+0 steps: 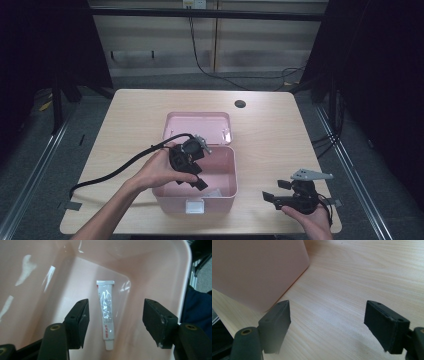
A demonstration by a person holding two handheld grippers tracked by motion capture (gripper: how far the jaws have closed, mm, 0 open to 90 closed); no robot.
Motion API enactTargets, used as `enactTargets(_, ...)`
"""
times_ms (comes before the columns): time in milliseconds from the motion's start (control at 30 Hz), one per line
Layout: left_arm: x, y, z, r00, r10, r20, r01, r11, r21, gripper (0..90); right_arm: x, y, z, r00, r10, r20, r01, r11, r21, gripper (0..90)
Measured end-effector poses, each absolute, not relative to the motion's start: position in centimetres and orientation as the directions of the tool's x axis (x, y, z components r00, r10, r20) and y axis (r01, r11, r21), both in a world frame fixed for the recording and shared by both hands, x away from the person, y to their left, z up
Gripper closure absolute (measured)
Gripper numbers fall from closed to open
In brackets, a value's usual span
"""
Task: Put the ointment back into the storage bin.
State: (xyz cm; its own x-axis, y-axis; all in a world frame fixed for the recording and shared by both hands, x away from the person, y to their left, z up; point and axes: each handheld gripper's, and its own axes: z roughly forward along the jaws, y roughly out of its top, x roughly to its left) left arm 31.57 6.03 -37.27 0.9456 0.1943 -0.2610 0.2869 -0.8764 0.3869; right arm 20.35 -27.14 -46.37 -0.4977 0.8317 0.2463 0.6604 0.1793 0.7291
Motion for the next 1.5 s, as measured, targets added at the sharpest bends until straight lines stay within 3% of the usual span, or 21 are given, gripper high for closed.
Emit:
enactTargets(800,30.7,10.7,-33.2,0.953,0.227,-0.200,0.294,-0.844,0.448,32.8,20.3,-27.1,-46.4,-0.497,0.833,0.244,0.659,0.180,0.730,21.0)
enactTargets(1500,31.3,17.6,-33.2,0.916,0.343,-0.209,0.401,-0.761,0.510,32.2,20.3,-27.2,-46.4,-0.490,0.836,0.245,0.662,0.175,0.729,21.0)
